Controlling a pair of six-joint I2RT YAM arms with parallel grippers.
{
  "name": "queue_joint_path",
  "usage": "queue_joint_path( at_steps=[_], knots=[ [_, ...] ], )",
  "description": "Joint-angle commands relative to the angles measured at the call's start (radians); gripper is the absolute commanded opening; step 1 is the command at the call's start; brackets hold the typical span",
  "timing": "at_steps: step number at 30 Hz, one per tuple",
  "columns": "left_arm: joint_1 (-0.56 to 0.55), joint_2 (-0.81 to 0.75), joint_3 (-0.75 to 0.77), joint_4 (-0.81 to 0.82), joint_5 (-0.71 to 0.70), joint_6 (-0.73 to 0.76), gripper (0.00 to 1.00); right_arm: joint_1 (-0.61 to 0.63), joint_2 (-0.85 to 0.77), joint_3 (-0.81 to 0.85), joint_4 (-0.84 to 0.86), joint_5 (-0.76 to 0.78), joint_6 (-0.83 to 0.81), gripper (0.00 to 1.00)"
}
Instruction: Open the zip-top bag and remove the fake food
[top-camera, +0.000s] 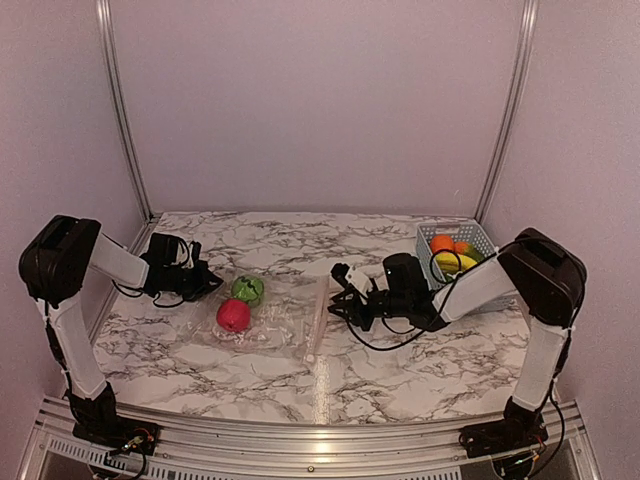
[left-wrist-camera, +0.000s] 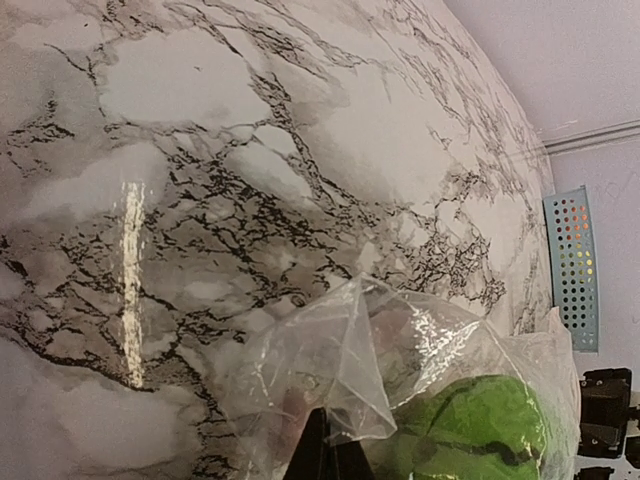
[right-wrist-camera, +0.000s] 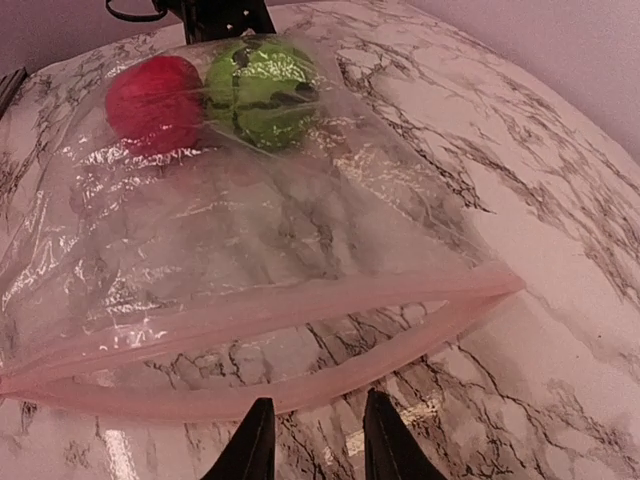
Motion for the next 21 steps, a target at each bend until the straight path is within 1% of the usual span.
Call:
queue_joint_path(
  at_steps=[1,5,9,14,21],
  knots=[
    [-0.002,0.023,0.014,-0.003,0.024,0.005,0.0,0.05,0.067,0.064,0.064,-0.023,-0.024,0.28],
    [-0.022,0.032,0.009,0.003,0.02,-0.003,0.0,0.091,0.128,0.108,0.077,-0.018,-0.031,0.26],
    [-0.071,0.045,0.005,0.005,-0.001,-0.012,0.0,0.139,0.181,0.143,0.119,0.004,-0.019,0.28],
    [-0.124,0.049,-0.017,0.031,-0.041,-0.036,0.0,0.184,0.232,0.18,0.172,0.048,0.01,0.34],
    [-0.21,0.079,-0.012,0.032,-0.061,-0.042,0.0,0.2,0.286,0.224,0.239,0.077,0.055,0.42]
  ],
)
